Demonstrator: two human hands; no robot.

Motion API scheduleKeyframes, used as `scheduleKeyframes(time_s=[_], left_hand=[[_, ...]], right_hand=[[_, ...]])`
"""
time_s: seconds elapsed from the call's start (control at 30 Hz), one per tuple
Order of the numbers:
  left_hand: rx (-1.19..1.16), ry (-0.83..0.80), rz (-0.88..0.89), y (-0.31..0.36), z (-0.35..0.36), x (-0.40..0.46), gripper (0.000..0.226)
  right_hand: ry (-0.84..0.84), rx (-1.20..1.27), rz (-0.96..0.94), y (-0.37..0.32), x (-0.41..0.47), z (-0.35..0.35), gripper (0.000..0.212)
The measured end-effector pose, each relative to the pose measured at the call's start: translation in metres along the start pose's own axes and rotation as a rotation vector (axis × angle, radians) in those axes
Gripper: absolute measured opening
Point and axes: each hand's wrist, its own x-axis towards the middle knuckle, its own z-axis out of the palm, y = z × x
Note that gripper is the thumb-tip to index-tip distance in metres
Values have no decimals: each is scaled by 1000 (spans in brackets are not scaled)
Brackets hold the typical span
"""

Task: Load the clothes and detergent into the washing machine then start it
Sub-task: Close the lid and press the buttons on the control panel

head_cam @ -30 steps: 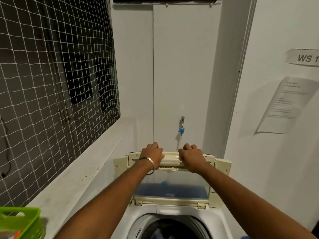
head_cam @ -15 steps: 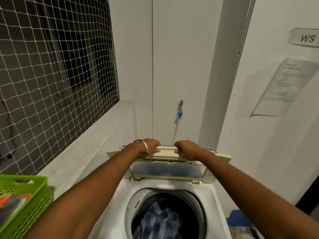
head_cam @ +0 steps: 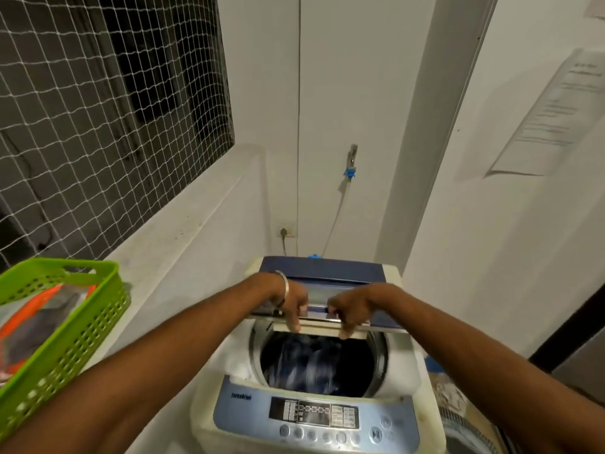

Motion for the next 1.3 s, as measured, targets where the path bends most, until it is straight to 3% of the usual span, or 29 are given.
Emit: scheduleKeyframes(time_s=[0.17,0.47,0.63,0.8,0.93,1.23,1.3], left_hand=[[32,-42,-24,10,73,13,35],[113,38,-103,25,145,33,65],[228,33,-136,29,164,49,90],[256,78,-148,28,175,58,92],[156,187,-171,25,183,56,86],[-88,524,-173,30,242,44,116],[-92,559,-211,37,258,43,111]], right_hand=[[-96,-47,24,-8,20,67,61],[-100,31,41,-8,36,132,72],[-52,-102,96,-8,47,155,81],[5,-156,83,-9,48,162,87],[97,-103,41,-2,44,170,87],[485,-13,80,-4,38,234,100],[546,31,101,-9,35,251,97]])
